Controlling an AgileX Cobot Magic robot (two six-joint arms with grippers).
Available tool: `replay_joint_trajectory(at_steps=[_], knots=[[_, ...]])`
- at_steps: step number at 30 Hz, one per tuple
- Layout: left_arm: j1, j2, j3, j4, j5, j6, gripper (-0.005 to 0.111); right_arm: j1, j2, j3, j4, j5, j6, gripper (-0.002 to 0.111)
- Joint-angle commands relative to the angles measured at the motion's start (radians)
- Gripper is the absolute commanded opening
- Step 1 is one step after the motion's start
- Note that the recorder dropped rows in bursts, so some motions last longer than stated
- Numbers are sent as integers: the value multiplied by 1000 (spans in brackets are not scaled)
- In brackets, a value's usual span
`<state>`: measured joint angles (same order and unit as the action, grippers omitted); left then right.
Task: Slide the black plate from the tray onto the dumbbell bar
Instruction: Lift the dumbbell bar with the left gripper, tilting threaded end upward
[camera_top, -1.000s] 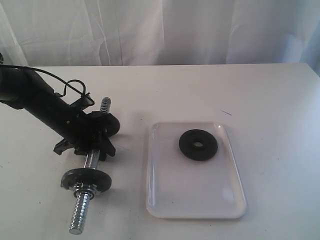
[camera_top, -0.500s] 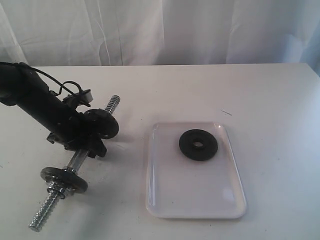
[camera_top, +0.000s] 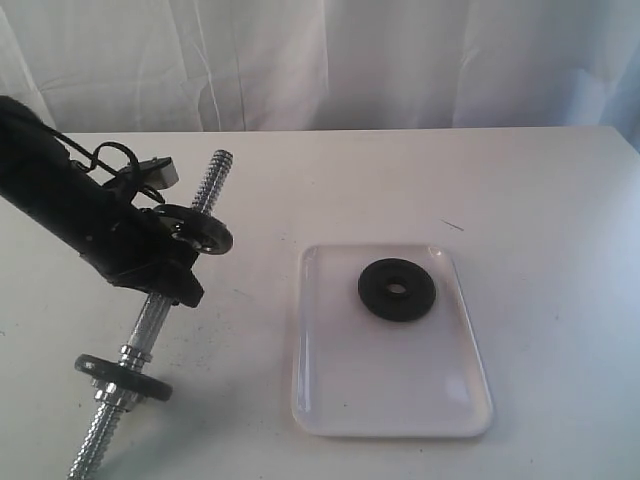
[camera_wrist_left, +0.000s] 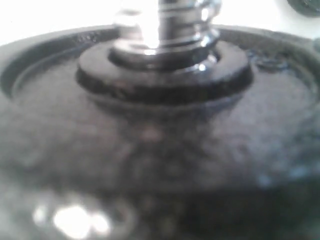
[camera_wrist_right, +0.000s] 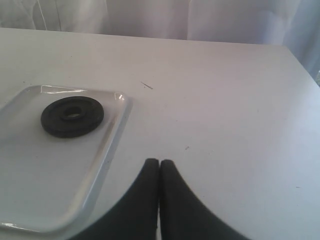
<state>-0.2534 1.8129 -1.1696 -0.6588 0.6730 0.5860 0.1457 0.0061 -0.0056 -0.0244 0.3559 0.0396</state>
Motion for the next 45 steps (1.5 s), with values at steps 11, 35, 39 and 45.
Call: replay_joint_trajectory(at_steps=[11, 35, 39, 45], knots=[[1, -145, 89, -242, 152, 274, 0, -5, -6, 6, -3, -8, 2, 0], [1, -258, 185, -257, 265, 439, 0, -5, -6, 6, -3, -8, 2, 0], [1, -289, 206, -257, 261, 443, 0, -5, -6, 6, -3, -8, 2, 0], [1, -318, 268, -257, 202, 461, 0, -5, -6, 6, -3, -8, 2, 0]])
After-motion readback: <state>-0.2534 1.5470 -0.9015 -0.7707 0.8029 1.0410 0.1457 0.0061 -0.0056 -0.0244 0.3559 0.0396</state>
